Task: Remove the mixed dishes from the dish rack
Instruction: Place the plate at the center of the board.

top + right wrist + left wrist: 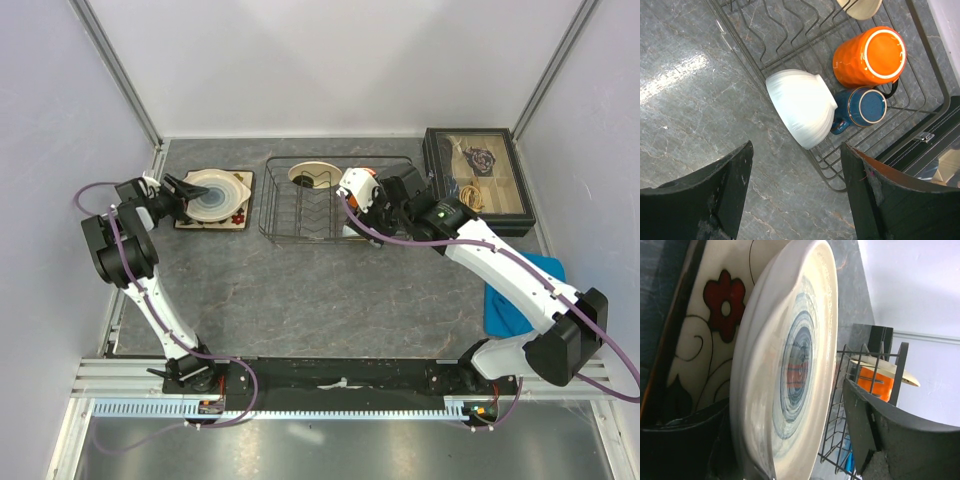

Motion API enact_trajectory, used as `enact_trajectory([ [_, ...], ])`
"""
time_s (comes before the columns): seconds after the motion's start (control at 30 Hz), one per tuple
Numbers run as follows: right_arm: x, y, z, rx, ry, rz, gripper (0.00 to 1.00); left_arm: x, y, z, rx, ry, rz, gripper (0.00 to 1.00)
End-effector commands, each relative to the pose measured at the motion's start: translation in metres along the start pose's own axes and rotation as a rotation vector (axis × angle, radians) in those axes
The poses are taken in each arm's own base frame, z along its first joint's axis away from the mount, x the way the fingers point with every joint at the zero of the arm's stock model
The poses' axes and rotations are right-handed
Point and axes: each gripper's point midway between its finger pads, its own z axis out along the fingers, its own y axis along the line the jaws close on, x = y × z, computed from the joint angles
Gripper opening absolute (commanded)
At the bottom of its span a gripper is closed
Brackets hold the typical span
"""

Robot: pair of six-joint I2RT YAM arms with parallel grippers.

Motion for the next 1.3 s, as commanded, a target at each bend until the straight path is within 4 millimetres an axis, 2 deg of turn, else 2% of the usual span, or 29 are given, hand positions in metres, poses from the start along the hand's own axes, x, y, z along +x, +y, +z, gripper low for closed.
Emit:
enact_trajectory([
  [0.0,-0.009,-0.001,-0.006,0.003,-0.049,0.0,0.79,-0.022,-0.016,-0.019,-0.057,-0.056,0.119,0.75],
  [0.4,-0.007,0.001,-0.01,-0.004,-0.059,0.0,0.79,-0.035,-0.028,-0.032,-0.141,-0.062,0.151,0.77],
  [0.5,-0.007,0.002,-0.01,-0.007,-0.06,0.0,0.79,-0.035,-0.023,-0.035,-0.19,-0.049,0.136,0.77],
  [0.77,-0.004,0.005,-0.008,-0.016,-0.054,0.0,0.79,-0.041,-0.03,-0.041,-0.214,-0.054,0.168,0.78],
  [1.27,-0.003,0.004,-0.008,-0.012,-0.052,-0.001,0.79,-0.047,-0.027,-0.051,-0.252,-0.041,0.172,0.79],
])
